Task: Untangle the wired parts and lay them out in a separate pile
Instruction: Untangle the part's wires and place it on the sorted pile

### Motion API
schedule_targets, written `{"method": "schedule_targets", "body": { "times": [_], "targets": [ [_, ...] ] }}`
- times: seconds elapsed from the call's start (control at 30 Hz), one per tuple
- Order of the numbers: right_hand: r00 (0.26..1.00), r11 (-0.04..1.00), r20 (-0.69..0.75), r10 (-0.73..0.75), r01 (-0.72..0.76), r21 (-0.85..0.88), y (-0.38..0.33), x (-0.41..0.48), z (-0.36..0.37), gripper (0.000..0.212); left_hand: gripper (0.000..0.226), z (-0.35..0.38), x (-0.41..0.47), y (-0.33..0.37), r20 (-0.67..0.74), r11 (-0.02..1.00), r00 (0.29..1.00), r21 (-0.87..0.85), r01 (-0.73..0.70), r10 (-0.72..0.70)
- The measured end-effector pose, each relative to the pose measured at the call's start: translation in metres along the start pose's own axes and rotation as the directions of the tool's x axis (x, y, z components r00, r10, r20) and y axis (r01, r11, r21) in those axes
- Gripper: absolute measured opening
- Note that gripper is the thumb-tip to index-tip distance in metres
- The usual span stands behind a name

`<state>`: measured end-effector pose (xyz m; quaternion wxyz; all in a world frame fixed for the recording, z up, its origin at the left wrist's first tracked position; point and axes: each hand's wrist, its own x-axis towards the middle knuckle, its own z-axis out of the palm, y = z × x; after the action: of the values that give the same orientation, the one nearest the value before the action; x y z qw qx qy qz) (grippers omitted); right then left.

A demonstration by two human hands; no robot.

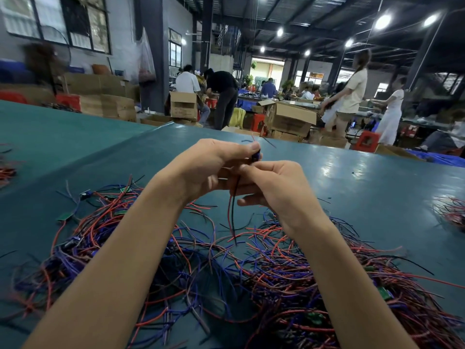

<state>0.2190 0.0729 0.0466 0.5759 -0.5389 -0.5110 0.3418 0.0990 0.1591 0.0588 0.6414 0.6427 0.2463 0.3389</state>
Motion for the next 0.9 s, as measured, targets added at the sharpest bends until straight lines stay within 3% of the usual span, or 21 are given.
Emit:
{"method": "schedule_targets", "body": {
  "times": [0.27, 0.53, 0.77, 0.9],
  "targets": [
    [0.999, 0.994, 0.044, -0.027, 0.032, -0.107, -0.004, -0.002, -0.007, 0.024, 0.025, -0.003, 0.001, 0.002, -0.167, 0.997, 0.986, -0.075, -0.02, 0.007],
    [0.952, 0.955, 0.077, 0.295, -0.294, -0.026, -0.007, -0.004, 0.002, 0.021, 0.018, -0.004, 0.008, -0.008, -0.318, 0.995, 0.947, -0.07, -0.068, 0.042],
    [0.843, 0.87, 0.302, 0.445, -0.486, 0.077, -0.007, -0.007, 0.009, 0.021, 0.018, -0.025, 0.009, -0.007, -0.42, 0.99, 0.907, -0.102, -0.094, 0.042],
    [0.821, 0.862, 0.348, 0.452, -0.503, 0.065, -0.01, -0.01, 0.008, 0.023, 0.017, -0.031, 0.012, -0.009, -0.496, 0.989, 0.868, -0.114, -0.089, 0.02]
  ]
}}
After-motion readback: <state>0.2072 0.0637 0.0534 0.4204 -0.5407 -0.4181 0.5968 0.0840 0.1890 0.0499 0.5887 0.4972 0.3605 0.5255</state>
